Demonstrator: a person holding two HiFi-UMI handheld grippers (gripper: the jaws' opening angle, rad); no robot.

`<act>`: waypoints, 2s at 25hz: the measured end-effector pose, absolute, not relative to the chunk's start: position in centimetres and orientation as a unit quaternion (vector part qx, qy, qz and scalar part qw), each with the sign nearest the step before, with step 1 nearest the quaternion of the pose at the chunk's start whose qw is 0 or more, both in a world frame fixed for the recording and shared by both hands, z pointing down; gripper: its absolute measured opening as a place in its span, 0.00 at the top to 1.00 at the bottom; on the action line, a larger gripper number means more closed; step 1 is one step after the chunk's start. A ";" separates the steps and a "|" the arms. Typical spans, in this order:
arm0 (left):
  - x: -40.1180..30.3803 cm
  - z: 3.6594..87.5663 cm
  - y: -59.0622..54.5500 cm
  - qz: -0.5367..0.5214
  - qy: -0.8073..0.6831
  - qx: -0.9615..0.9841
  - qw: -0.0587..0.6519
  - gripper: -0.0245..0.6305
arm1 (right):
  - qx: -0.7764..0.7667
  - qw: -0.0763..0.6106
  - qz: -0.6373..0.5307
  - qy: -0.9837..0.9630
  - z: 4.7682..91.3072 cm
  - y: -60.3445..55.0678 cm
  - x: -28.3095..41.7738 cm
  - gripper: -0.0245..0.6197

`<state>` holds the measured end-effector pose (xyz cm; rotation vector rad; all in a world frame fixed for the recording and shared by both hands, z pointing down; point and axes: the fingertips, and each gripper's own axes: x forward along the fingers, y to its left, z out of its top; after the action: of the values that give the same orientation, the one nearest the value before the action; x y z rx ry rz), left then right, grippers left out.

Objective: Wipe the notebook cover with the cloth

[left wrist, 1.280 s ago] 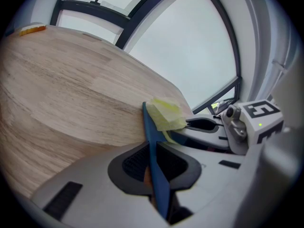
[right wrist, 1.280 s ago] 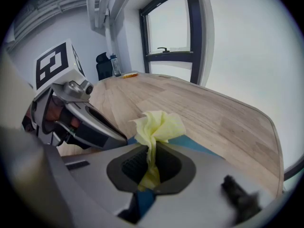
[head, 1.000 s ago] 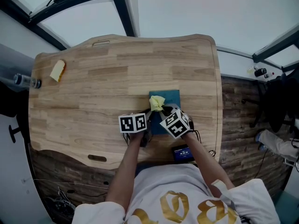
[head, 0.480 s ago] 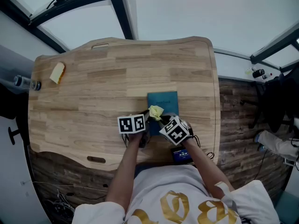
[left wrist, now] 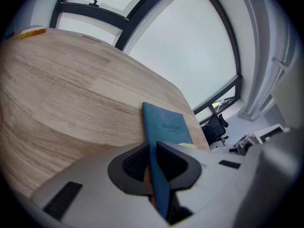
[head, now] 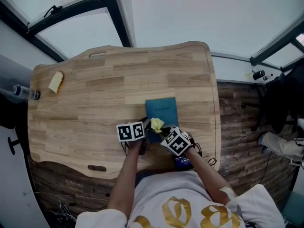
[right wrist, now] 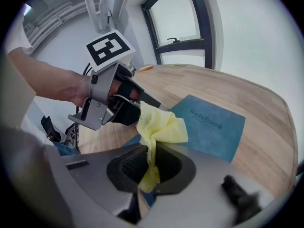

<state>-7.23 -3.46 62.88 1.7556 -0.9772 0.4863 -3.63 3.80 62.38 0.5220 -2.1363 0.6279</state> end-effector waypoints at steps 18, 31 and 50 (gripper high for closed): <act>-7.3 62.9 -3.4 0.202 -0.405 0.729 0.513 0.88 | 0.265 0.396 0.275 -0.835 62.3 4.9 1.5 0.90; -7.1 62.9 -3.4 0.206 -0.409 0.731 0.506 0.88 | 0.299 0.389 0.293 -0.821 62.5 3.7 4.0 0.90; -7.1 62.8 -3.5 0.206 -0.411 0.731 0.504 0.87 | 0.303 0.379 0.268 -0.832 62.7 -4.6 2.0 0.90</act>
<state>-7.09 -3.49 62.79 1.7652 -0.9917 0.4974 1.97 -4.58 62.68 0.7751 -2.1264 0.6843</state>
